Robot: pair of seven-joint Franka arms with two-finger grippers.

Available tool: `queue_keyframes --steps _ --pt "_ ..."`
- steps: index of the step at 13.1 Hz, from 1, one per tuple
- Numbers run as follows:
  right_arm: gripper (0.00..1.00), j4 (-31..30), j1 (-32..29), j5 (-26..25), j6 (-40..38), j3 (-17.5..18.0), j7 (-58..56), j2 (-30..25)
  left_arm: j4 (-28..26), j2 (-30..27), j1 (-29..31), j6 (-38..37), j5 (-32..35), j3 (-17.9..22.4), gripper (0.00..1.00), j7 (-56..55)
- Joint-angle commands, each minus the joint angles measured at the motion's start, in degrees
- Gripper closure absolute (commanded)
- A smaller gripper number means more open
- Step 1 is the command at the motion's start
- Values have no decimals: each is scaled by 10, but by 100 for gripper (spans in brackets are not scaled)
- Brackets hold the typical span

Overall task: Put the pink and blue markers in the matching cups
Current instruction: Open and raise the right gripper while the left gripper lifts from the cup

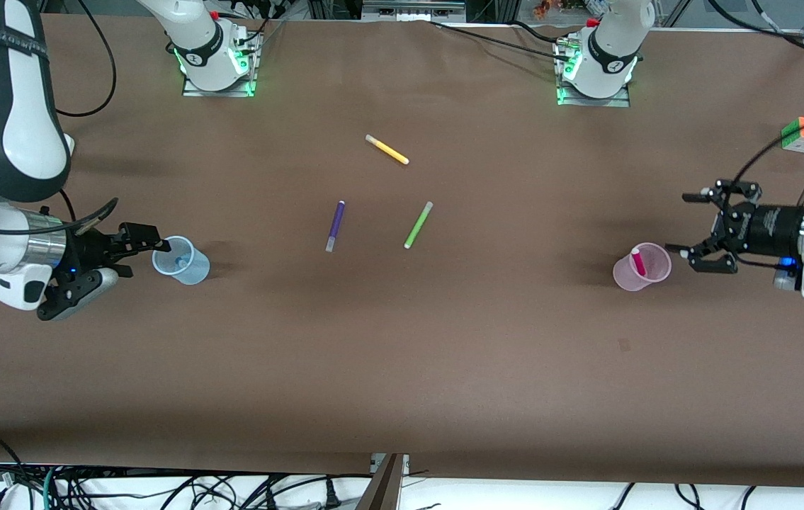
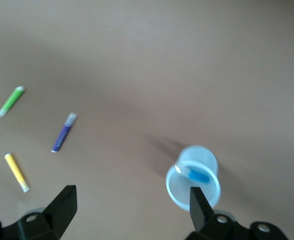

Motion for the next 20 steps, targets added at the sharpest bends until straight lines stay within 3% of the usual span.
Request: queue_keyframes --steps 1,4,5,8,9,11,14,17,20 --pt "0 46 17 -58 -65 -1 121 1 66 4 -45 -34 55 5 0 -24" --pt "0 71 20 -68 -133 1 197 -21 94 -10 -134 -32 166 5 0 -17" --pt "0 66 18 -95 -135 3 197 -38 103 -12 -171 -31 212 5 0 -15" --pt "0 -10 16 -106 -119 12 193 -111 106 -19 -270 -33 314 6 0 38" --pt "0 -35 16 -108 -99 12 192 -130 106 -21 -277 -33 326 6 0 75" --pt "0 -96 12 -110 -71 10 195 -190 106 -33 -270 -32 326 12 0 258" --pt "0 -106 9 -113 -70 7 196 -225 106 -36 -252 -9 345 17 0 451" --pt "0 -97 8 -108 -81 -24 189 -219 106 -39 -229 5 348 13 0 508" --pt "0 -77 9 -109 -90 -25 195 -207 98 -52 -222 8 341 13 0 538"
